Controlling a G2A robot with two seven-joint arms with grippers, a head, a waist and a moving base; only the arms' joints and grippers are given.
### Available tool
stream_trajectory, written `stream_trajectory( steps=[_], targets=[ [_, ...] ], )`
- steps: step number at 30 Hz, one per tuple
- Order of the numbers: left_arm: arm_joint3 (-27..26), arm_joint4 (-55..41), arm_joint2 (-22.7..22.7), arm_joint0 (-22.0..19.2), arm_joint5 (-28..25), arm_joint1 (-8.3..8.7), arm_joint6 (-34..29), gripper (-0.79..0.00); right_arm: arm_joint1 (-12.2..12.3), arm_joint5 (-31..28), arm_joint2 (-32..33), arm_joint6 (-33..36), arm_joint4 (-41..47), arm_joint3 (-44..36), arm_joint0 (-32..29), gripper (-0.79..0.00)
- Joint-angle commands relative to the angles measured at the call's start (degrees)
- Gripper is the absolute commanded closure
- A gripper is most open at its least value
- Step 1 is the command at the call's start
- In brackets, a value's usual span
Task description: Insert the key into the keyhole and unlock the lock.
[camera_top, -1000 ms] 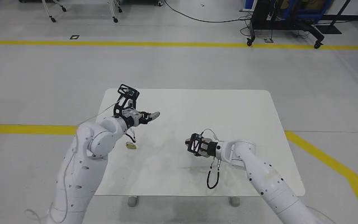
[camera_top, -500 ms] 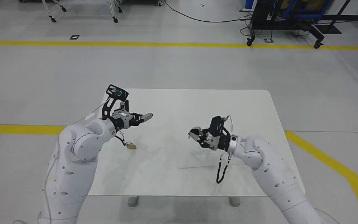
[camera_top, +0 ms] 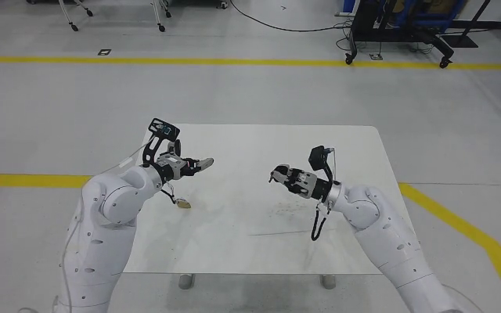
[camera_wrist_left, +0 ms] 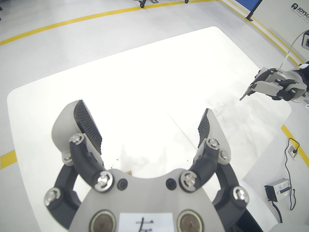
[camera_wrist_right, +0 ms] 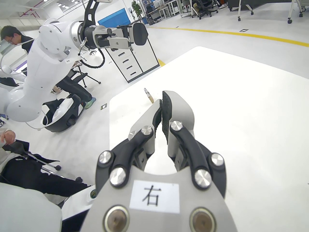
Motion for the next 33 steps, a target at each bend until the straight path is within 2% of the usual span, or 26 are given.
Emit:
stream_trajectory(
  steps=[1,4,7,12,18,21,22,24,27,29,33],
  targets=[
    [0.1,-0.3,0.1,0.2,0.0,-0.02,0.3,-0.785,0.0,0.2,-0.1,-0.1,0.1,-0.1,-0.1,0.000],
    [3.2,-10.9,1.6,1.7,-1.3,-0.57,5.2,-0.785,-0.2,0.7,-1.0,0.9,6.3,0.5,-1.1,0.000],
    [10.9,-31.5,3.4,0.5,-4.4,-1.39,5.4,-0.785,-0.2,1.1,-0.9,3.3,16.4,1.6,-0.8,0.000],
    [24.0,-59.8,8.6,-5.8,-9.3,-2.76,-3.8,-0.785,-0.2,2.2,-1.1,7.6,31.7,3.0,-0.6,0.000],
    [39.5,-80.1,14.9,-14.0,-9.8,-4.94,-14.9,-0.785,-1.2,0.6,-4.1,10.9,46.8,6.4,0.4,0.000],
    [45.8,-79.7,17.2,-18.0,-15.7,-5.74,-18.0,-0.785,-2.0,0.3,-6.0,11.1,50.7,9.1,2.2,0.000],
    [47.5,-77.4,18.1,-19.3,-18.2,-5.99,-17.4,-0.751,-2.3,0.2,-6.6,11.2,51.8,9.8,2.7,0.000],
    [49.1,-73.8,20.7,-20.8,-21.0,-6.71,-14.5,-0.369,-2.8,-0.1,-7.8,11.6,53.0,11.4,3.9,0.000],
    [50.3,-70.6,24.4,-22.4,-22.7,-7.60,-12.9,-0.206,-3.4,-0.1,-9.2,12.4,52.3,13.6,5.9,0.000],
    [51.3,-67.6,26.2,-23.6,-23.8,-7.86,-11.7,-0.169,-3.9,0.0,-10.1,11.8,50.8,14.9,7.0,0.000],
    [53.5,-66.4,28.1,-25.0,-25.5,-8.30,-10.0,-0.200,-4.7,-0.1,-11.6,10.2,49.0,16.6,8.1,0.000]
  ],
)
